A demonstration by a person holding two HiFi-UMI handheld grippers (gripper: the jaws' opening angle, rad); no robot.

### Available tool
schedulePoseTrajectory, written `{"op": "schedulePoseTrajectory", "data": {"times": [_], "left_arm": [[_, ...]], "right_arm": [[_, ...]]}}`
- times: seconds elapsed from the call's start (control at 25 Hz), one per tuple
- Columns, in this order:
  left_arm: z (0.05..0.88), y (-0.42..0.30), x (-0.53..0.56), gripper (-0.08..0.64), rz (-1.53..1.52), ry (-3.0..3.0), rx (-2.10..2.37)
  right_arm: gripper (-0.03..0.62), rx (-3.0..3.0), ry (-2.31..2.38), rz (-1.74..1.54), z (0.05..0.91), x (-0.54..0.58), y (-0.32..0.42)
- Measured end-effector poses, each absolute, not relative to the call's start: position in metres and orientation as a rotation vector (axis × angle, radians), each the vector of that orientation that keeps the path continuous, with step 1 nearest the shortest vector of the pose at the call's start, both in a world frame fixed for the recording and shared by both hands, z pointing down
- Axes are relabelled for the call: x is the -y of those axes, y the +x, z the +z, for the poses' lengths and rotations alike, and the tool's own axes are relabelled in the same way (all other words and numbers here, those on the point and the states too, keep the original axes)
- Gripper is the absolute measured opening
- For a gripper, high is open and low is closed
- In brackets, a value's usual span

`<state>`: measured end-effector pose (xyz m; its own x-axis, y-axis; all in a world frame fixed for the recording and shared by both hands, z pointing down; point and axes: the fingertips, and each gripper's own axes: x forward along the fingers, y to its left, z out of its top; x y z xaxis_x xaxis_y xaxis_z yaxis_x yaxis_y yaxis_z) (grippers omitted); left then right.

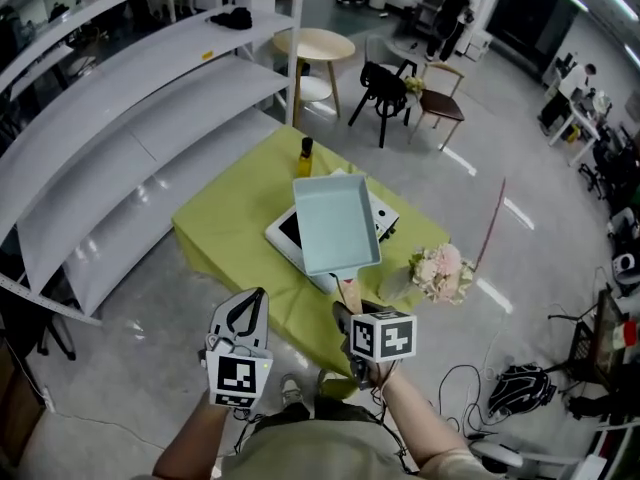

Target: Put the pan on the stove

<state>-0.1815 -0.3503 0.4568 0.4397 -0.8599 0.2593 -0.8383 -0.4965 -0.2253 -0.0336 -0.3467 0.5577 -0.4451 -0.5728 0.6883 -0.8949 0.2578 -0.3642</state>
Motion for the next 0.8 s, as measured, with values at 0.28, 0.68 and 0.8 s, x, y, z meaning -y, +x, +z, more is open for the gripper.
{"op": "schedulePoseTrajectory", "data": {"times": [0.28, 0.68, 0.8], "left_arm": [[0.498, -0.170, 0.380, 0.006, -0.594, -2.686, -1.625], [0.536, -0.159, 0.408, 0.007, -0.703, -2.741, -1.663], [0.543, -0.156, 0.413, 0.006, -0.714, -2.749, -1.678]], "right_arm": [[0.110, 2.034, 1.277, 1.123, 0.605, 0.377, -0.023], [0.110, 1.956, 1.189, 1.194, 0.656, 0.402, -0.013], [0.110, 1.946, 1.167, 1.204, 0.664, 0.408, -0.012]]}}
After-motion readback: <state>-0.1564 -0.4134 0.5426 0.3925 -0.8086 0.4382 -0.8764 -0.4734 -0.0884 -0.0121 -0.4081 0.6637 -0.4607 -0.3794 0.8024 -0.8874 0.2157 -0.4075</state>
